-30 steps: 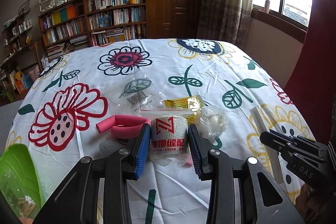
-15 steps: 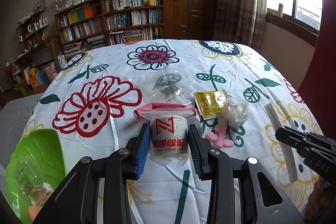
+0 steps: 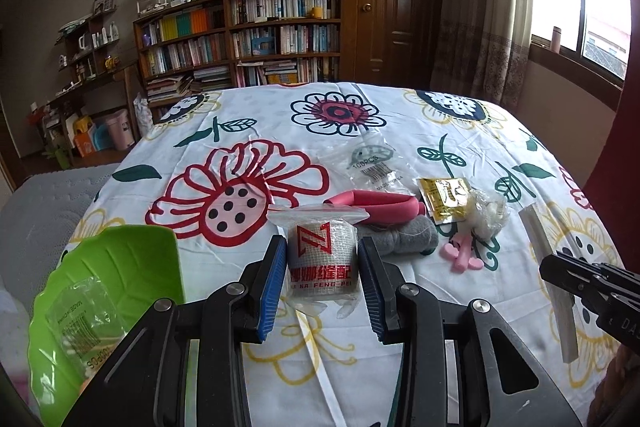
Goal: Organize soft objects
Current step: 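Carry the bandage roll into the green bowl with the left tool while the right tool carries the strip, then release the bandage roll in the bowl with the left tool while the right tool lowers the strip into it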
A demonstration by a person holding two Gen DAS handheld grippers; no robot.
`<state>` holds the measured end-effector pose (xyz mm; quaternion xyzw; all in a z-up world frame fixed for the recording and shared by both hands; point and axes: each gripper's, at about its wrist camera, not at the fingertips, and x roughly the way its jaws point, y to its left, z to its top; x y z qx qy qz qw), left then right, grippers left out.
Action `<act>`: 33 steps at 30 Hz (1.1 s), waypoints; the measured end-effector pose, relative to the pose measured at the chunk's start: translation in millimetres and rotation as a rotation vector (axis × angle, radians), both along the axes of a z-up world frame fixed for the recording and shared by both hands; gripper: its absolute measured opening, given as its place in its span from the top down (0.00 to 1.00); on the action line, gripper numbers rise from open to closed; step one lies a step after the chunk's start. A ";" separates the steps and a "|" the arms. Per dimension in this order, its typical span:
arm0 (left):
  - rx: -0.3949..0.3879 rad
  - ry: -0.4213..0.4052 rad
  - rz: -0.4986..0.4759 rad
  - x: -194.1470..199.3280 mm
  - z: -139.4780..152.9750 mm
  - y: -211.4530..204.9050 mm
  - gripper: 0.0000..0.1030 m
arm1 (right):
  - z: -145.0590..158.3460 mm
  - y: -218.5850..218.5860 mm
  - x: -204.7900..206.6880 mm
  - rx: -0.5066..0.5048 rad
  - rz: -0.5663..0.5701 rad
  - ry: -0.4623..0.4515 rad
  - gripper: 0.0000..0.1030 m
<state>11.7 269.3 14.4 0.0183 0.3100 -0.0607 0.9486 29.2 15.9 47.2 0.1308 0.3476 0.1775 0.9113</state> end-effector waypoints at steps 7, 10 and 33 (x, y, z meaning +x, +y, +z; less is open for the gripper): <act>-0.024 -0.011 0.053 -7.1 1.6 31.1 0.63 | 2.0 29.3 -1.9 -0.001 0.042 0.004 0.89; -0.034 -0.013 0.074 -10.4 1.7 45.1 0.63 | 3.1 42.4 -1.9 -0.003 0.062 0.003 0.89; -0.135 0.001 0.243 -40.6 -1.7 154.0 0.47 | 13.0 141.3 2.3 -0.022 0.230 -0.011 0.89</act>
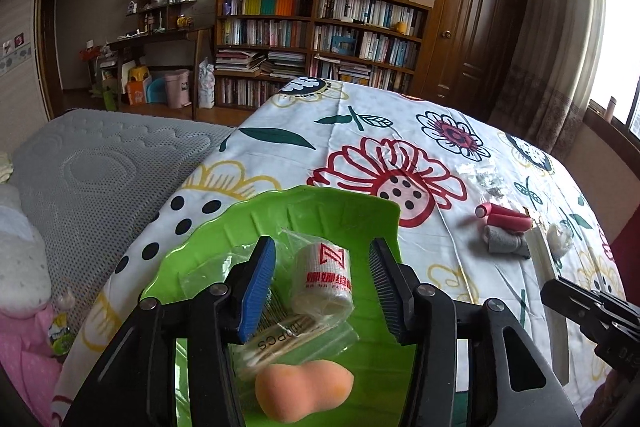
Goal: Organize soft objects
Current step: 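Release the bandage roll in the bowl with the left tool while the right tool lowers the strip into it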
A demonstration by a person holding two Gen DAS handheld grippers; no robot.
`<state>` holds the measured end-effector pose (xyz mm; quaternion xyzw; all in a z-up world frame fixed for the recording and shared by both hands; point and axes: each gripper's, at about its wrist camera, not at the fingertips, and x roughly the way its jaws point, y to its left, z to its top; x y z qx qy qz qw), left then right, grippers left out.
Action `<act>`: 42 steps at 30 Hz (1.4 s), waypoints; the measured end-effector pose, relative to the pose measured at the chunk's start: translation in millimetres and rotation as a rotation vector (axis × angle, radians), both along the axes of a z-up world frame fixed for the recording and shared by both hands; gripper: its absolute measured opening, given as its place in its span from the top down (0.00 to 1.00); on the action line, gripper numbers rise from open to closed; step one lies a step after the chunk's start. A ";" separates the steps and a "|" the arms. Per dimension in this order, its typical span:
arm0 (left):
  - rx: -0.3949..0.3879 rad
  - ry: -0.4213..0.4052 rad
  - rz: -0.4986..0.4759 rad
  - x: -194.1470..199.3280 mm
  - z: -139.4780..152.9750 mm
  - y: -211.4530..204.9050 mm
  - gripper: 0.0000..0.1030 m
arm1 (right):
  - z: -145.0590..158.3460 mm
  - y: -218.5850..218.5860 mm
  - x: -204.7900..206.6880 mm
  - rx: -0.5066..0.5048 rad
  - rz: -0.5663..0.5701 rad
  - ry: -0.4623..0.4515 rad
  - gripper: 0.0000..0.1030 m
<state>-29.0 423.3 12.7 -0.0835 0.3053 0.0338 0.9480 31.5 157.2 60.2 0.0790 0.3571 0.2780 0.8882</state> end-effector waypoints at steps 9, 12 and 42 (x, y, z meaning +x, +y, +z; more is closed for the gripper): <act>-0.055 -0.039 0.045 -10.7 6.5 26.7 0.43 | -0.6 48.0 2.9 0.017 0.095 0.030 0.89; -0.067 -0.039 0.059 -11.2 8.0 34.3 0.43 | -1.6 62.8 2.4 0.022 0.113 0.033 0.89; -0.129 -0.043 0.083 -15.1 11.7 47.1 0.38 | -22.6 65.9 15.2 0.108 0.037 0.156 0.68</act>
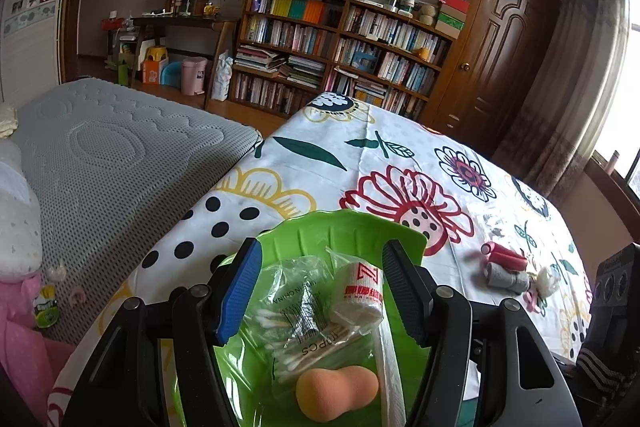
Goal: Organize soft objects
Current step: 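Release the bandage roll in the bowl with the left tool while the right tool lowers the strip into it, then open the right tool to drop the white strip into the bowl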
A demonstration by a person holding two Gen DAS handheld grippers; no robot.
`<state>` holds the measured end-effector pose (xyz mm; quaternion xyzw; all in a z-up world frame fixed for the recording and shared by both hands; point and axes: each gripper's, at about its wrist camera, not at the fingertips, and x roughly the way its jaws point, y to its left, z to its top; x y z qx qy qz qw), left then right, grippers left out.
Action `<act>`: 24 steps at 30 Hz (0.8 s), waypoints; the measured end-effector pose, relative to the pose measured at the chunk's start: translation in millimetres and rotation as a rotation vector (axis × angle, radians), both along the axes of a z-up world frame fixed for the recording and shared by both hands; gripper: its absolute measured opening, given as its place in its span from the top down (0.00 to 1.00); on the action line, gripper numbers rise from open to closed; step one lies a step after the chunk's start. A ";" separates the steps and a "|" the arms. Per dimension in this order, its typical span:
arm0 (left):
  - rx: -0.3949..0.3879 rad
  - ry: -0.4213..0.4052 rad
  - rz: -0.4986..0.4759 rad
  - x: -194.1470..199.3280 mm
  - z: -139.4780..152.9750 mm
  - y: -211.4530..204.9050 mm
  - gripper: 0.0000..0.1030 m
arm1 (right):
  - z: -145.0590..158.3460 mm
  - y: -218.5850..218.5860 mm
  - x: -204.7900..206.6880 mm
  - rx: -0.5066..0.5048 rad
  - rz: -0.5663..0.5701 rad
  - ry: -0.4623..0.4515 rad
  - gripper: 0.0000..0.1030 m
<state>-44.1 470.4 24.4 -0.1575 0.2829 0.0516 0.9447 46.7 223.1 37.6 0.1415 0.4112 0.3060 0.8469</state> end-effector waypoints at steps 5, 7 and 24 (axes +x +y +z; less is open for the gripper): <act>0.006 0.007 -0.014 0.4 -1.9 -7.5 0.38 | -2.1 -2.5 -4.8 -0.043 -0.016 -0.029 0.68; 0.006 0.011 -0.019 1.6 -3.3 -10.9 0.35 | -3.2 -6.8 -6.3 -0.058 -0.028 -0.039 0.68; 0.036 0.038 -0.088 5.4 -10.2 -43.6 0.30 | -15.0 -92.1 -8.9 -0.096 -0.214 -0.024 0.68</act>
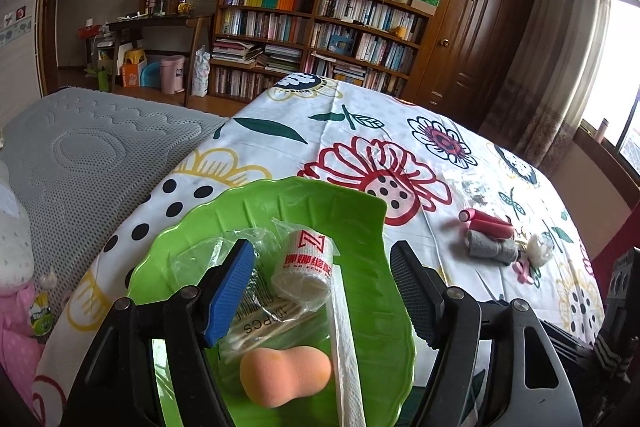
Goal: Organize soft objects
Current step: 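Open the right tool to drop the white strip into the bowl, then move the right tool to the clear glove bag and close on it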
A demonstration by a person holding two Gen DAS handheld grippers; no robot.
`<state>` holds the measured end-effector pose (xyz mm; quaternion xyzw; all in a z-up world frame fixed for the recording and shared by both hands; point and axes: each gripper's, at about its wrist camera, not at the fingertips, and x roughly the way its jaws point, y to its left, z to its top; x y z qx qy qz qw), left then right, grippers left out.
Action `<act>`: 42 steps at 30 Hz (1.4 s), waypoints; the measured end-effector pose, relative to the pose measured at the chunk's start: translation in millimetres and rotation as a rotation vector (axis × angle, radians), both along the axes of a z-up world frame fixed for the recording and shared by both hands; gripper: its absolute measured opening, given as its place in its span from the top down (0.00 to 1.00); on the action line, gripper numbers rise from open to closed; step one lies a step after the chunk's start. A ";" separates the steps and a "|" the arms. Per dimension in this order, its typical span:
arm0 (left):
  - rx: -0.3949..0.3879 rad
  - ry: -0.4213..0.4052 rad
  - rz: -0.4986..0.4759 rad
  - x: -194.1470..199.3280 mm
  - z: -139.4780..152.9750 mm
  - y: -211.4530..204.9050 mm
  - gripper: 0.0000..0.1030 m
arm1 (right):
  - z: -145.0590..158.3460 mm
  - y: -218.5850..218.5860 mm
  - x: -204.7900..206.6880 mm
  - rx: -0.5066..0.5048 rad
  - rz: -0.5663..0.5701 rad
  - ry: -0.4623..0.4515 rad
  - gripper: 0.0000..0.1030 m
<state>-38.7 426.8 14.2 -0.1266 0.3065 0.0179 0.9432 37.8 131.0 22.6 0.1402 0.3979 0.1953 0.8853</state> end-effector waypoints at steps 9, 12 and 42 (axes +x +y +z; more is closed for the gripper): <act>0.008 0.012 -0.049 3.1 -0.9 -22.6 0.30 | 2.3 -52.5 4.4 -0.016 -0.139 -0.013 0.51; 0.018 0.015 -0.066 3.7 -0.2 -29.7 0.27 | 4.4 -70.8 9.4 -0.033 -0.180 -0.023 0.50; 0.083 0.048 -0.225 17.8 4.3 -106.0 0.16 | -6.9 -106.7 78.9 -0.170 -0.218 -0.009 0.49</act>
